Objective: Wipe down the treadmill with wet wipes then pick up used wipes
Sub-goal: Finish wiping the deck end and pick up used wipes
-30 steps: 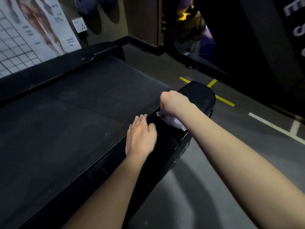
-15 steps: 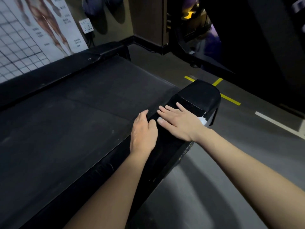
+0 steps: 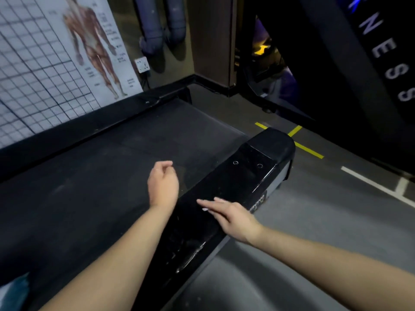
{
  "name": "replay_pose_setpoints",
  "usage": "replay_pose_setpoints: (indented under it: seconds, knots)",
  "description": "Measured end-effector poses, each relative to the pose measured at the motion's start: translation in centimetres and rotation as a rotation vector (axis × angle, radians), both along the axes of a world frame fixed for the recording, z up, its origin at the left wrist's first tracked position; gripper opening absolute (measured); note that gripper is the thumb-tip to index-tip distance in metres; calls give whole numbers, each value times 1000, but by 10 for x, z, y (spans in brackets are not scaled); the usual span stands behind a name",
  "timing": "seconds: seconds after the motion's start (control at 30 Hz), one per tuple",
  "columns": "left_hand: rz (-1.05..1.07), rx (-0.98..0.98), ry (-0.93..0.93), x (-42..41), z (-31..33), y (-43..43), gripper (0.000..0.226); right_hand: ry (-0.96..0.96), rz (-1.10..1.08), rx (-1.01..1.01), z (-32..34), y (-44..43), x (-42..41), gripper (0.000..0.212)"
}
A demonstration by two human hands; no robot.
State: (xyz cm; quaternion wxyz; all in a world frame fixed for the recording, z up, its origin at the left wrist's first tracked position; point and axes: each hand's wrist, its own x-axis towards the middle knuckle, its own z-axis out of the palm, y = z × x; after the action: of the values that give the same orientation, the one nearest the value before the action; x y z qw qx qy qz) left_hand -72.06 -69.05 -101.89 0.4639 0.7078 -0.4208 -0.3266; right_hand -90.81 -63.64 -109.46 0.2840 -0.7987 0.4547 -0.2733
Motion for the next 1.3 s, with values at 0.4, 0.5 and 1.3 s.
replay_pose_setpoints:
  seconds: [0.4,0.5,1.3]
  knots:
    - [-165,210,-518,162,11,145,19,21,-339,-197,35,1,103,32]
    - [-258,125,-662,188,-18,188,21,-88,-617,-210,41,0,86,30]
    - [-633,141,-780,103,-79,123,69,736,-643,120,4,-97,-50,57]
